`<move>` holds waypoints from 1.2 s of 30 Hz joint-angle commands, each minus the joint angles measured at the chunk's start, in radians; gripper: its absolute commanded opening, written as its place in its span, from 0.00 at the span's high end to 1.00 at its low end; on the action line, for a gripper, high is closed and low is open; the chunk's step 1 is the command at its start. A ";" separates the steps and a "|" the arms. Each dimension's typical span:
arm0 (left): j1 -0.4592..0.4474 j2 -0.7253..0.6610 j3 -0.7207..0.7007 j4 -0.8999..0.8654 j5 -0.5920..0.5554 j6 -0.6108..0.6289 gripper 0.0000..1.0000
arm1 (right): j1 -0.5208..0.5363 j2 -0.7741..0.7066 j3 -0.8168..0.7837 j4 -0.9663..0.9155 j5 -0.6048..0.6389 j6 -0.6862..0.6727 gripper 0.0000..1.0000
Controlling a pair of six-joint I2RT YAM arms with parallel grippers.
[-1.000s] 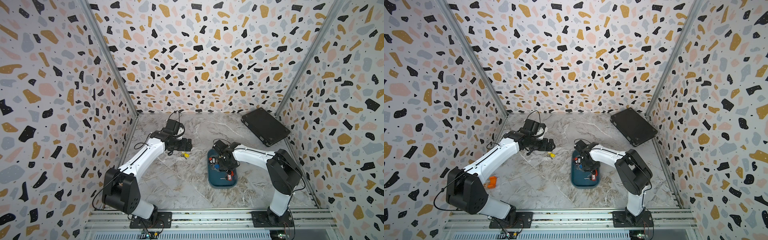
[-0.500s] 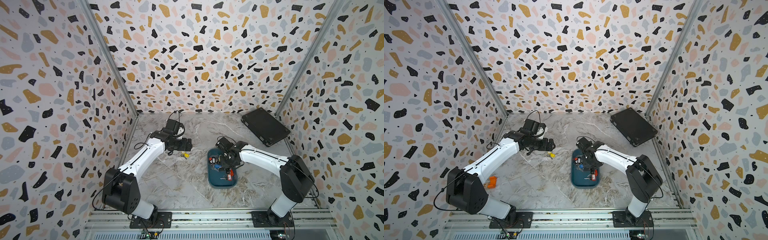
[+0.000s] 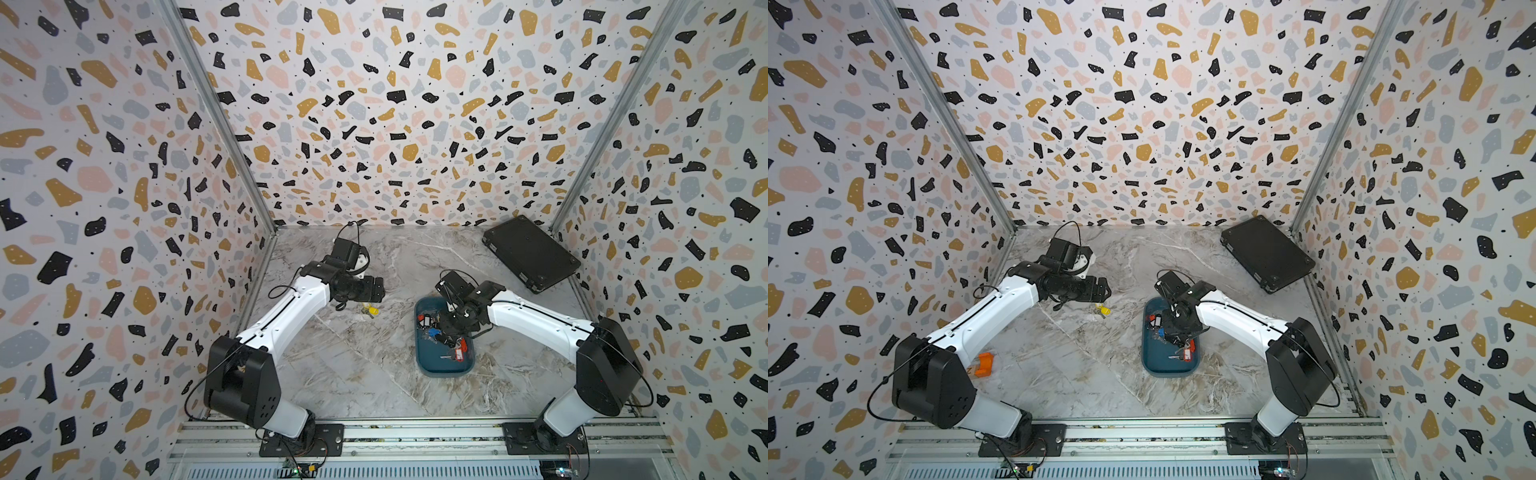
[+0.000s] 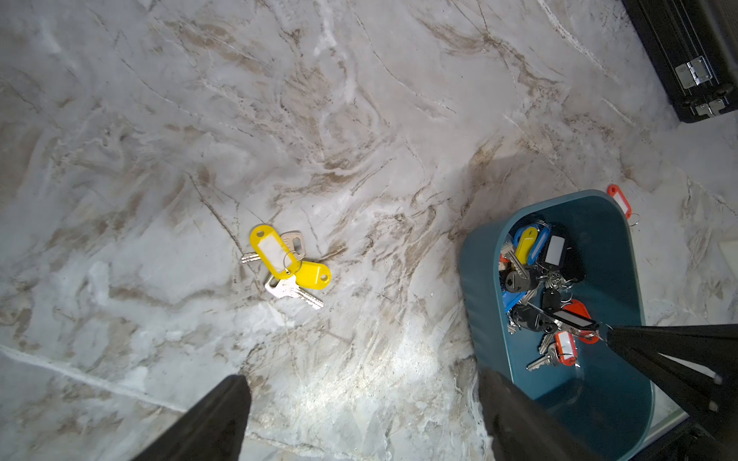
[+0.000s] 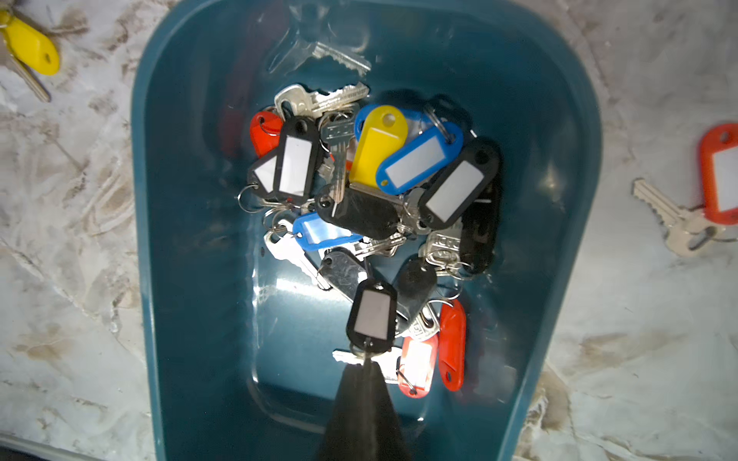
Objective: Take the keys out of the storage box
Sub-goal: Pick up the key from the storage box, then place the key at the center of the board.
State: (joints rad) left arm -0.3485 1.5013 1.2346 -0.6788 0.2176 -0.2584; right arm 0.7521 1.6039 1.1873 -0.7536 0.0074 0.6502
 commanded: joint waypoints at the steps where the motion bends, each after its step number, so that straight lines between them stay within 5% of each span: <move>1: -0.001 -0.005 -0.003 0.013 0.013 0.001 0.07 | -0.003 -0.017 0.038 -0.015 -0.024 0.003 1.00; 21: -0.002 -0.012 -0.006 0.016 0.020 0.004 0.07 | -0.363 -0.279 0.000 -0.223 0.050 -0.164 1.00; 34: -0.003 -0.003 -0.010 0.016 0.033 0.006 0.08 | -0.414 -0.213 -0.208 -0.149 0.050 -0.154 1.00; 35: -0.003 -0.001 -0.010 0.015 0.035 0.005 0.08 | -0.414 -0.216 -0.210 -0.150 0.048 -0.155 0.99; 36: -0.003 0.000 -0.008 0.013 0.037 0.005 0.07 | -0.415 -0.223 -0.209 -0.155 0.051 -0.155 0.83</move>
State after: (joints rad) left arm -0.3489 1.5013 1.2346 -0.6788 0.2321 -0.2577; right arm 0.3435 1.4040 0.9676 -0.9051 0.0483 0.5030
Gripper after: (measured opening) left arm 0.926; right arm 0.085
